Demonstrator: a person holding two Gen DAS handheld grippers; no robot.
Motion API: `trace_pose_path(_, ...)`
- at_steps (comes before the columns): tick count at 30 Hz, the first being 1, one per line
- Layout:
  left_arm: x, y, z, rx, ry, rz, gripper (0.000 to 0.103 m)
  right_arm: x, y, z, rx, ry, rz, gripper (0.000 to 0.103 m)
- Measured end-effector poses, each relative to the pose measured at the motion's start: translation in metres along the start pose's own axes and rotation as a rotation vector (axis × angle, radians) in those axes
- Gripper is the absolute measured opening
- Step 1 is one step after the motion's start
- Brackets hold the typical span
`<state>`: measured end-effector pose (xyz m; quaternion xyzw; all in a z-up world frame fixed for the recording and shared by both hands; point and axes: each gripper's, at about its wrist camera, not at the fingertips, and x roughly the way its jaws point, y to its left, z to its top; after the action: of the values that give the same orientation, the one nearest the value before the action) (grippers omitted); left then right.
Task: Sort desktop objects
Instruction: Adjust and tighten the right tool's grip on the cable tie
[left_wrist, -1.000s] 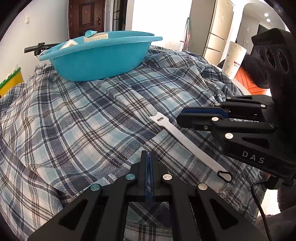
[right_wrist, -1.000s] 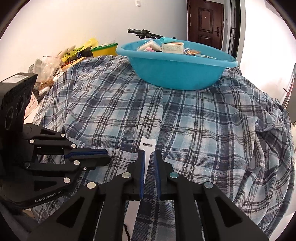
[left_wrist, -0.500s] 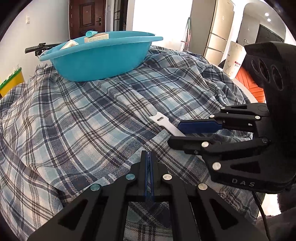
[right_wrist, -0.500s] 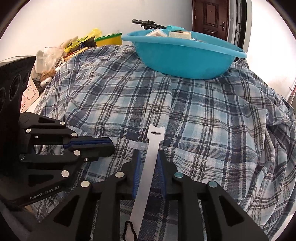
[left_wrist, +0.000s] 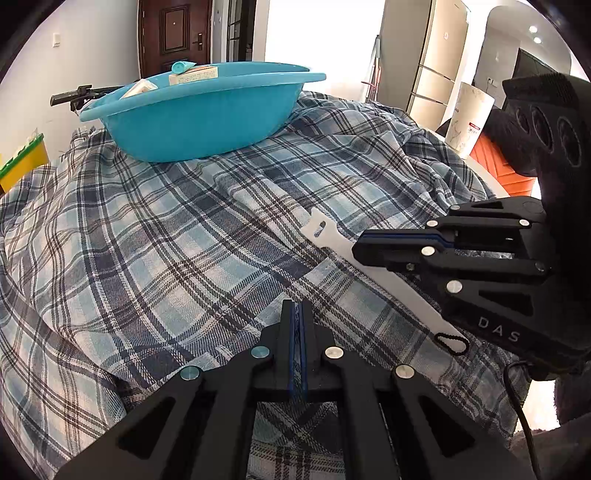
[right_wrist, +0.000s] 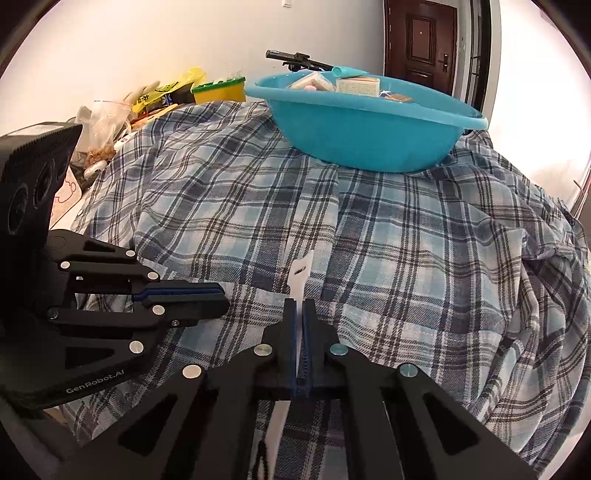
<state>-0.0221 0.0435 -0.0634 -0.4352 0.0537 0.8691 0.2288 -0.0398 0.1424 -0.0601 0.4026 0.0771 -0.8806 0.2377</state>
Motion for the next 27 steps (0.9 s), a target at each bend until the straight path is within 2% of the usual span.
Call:
trace_pose_path(4,0.0,0.0,0.0,-0.001,0.0,0.0,0.003,-0.008,-0.001,0.002,0.007,-0.024,0.017,0.002)
trace_pose_path(7,0.0,0.0,0.0,0.0,0.0,0.001,0.003,-0.005,0.005,0.0,-0.021,0.004,0.036,0.002)
trace_pose_path(13,0.0,0.001,0.0,-0.001,0.0,0.001,0.003,0.005,0.011,-0.005,-0.048,0.032,-0.006,0.002)
trace_pose_path(20,0.0,0.001,0.0,-0.002,0.0,0.002,0.003,0.002,0.013,-0.006,-0.043,0.043,0.075,0.002)
trace_pose_path(23,0.0,0.001,-0.001,-0.001,0.0,0.003,0.003,0.006,0.018,-0.009,-0.072,0.053,0.032,0.002)
trace_pose_path(27,0.0,0.0,-0.001,-0.001,-0.001,0.003,0.003,0.008,0.015,-0.01,-0.065,0.063,0.033,0.002)
